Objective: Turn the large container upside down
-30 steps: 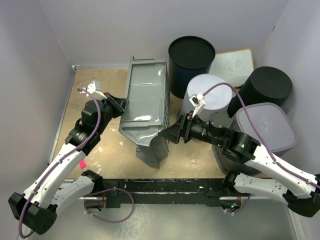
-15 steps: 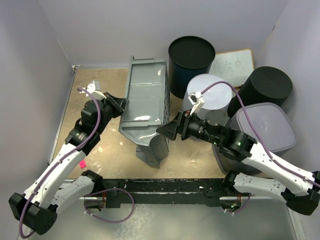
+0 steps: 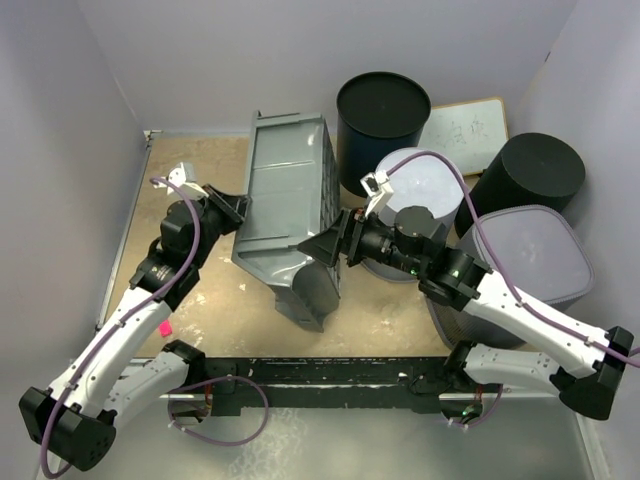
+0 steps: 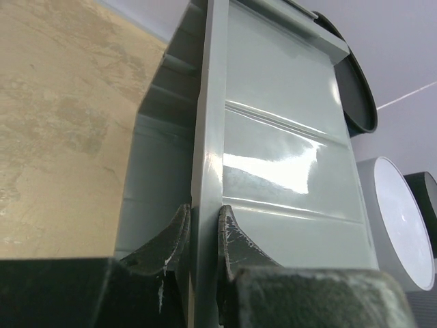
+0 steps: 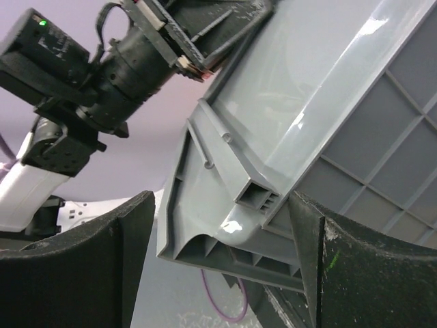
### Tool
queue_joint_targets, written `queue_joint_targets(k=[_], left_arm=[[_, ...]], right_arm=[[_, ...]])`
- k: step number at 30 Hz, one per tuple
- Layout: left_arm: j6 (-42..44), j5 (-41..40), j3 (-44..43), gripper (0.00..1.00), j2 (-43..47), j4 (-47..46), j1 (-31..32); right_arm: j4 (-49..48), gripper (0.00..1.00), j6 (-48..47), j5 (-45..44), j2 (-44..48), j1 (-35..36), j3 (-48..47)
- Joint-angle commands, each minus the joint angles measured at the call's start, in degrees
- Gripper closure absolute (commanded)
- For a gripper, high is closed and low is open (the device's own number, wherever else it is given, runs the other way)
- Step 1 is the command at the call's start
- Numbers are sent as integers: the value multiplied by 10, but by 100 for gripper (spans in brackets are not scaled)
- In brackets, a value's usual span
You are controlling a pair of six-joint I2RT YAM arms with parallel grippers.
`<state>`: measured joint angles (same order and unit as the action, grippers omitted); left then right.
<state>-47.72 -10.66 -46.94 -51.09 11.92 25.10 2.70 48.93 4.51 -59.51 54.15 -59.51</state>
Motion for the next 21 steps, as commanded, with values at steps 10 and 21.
queue_joint_targets(k=[10, 21], left_arm=[[-4, -23, 71, 100, -67, 216, 0], [3, -167, -41, 99, -61, 336, -4]], right_arm=[[-203, 20, 0, 142, -70, 1, -40], [-221, 20, 19, 135, -117, 1, -34]])
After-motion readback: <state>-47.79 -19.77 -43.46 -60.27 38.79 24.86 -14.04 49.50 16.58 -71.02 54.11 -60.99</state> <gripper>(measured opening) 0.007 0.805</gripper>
